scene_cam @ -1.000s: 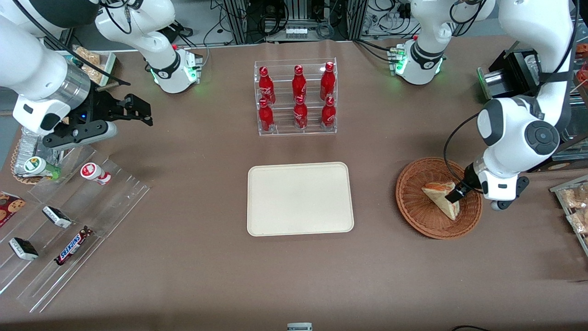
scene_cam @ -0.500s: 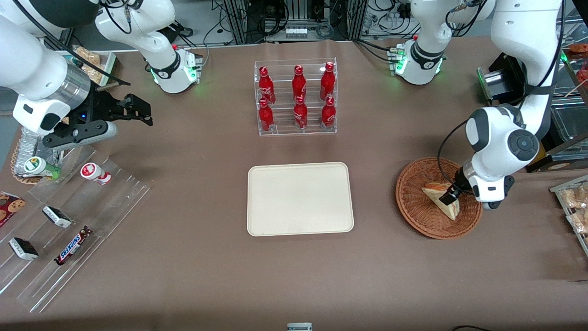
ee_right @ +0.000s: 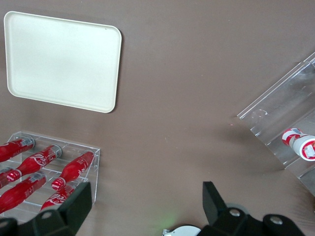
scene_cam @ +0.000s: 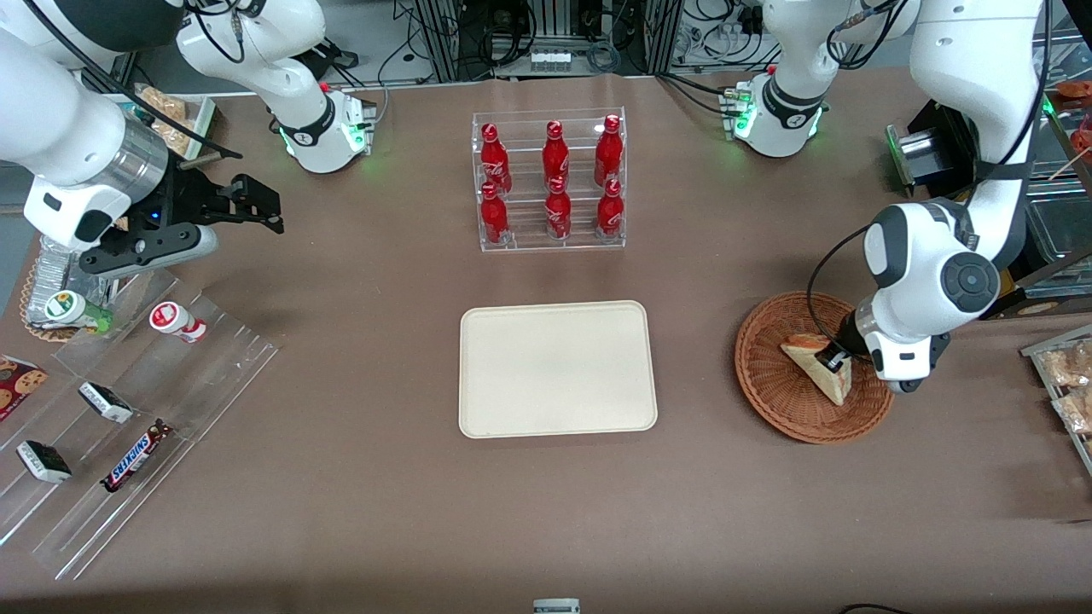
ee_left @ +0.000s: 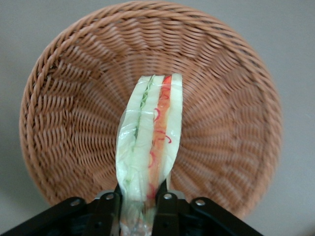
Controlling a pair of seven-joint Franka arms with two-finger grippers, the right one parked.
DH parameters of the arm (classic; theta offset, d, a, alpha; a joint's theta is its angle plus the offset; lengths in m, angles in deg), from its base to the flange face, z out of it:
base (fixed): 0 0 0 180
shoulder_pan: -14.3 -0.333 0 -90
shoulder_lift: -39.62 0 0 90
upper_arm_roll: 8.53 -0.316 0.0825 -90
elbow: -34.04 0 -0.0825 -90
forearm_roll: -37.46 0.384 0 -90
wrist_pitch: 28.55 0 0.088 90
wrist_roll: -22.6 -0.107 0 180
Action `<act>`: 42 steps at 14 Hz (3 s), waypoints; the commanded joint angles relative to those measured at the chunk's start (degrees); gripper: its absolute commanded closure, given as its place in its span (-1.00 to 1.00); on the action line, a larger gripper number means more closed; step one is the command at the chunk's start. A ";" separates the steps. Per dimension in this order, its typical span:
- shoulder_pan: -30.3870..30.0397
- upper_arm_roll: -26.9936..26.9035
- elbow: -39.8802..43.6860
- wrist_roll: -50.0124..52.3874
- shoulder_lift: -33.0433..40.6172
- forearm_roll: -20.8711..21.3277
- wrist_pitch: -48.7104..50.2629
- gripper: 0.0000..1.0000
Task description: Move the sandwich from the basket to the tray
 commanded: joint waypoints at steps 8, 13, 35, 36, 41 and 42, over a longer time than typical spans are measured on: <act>22.53 -0.48 24.05 -4.64 -14.19 1.22 -1.94 0.91; 32.38 -0.57 34.09 -5.70 -24.49 1.31 -6.27 0.91; 38.46 -1.09 31.20 -0.25 -17.40 1.84 0.66 -1.00; 38.55 -2.40 31.03 -0.42 -15.64 1.84 1.28 -1.00; 38.55 -6.45 30.85 0.10 -5.62 5.52 13.39 -1.00; 38.46 -7.50 30.59 0.10 -4.91 5.53 15.42 -1.00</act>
